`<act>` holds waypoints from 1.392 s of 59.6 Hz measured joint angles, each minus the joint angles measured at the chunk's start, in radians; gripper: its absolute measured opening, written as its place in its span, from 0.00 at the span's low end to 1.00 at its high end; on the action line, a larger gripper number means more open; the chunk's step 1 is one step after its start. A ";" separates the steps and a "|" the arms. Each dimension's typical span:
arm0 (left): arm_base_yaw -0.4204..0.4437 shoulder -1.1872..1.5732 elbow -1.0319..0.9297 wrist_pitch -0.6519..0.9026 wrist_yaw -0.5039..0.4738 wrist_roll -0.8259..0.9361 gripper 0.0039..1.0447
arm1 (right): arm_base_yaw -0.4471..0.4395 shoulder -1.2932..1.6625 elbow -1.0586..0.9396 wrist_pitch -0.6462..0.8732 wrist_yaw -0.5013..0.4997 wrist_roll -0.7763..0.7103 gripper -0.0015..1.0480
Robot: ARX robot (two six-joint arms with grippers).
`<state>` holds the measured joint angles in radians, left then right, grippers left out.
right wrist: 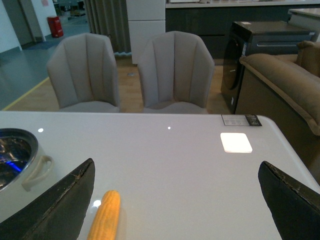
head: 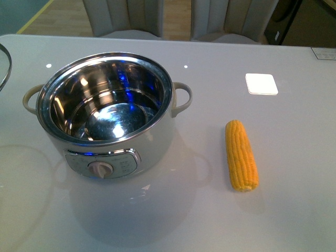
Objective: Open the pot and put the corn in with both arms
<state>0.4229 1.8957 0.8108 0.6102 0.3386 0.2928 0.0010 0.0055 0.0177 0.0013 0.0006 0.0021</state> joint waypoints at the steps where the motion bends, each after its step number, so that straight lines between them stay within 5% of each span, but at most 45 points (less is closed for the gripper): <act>1: 0.003 0.004 0.000 0.002 0.001 0.001 0.41 | 0.000 0.000 0.000 0.000 0.000 0.000 0.92; 83: 0.122 0.497 0.312 0.116 0.134 0.054 0.41 | 0.000 0.000 0.000 0.000 0.000 0.000 0.92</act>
<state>0.5453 2.3924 1.1225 0.7265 0.4725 0.3470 0.0010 0.0055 0.0177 0.0013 0.0002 0.0021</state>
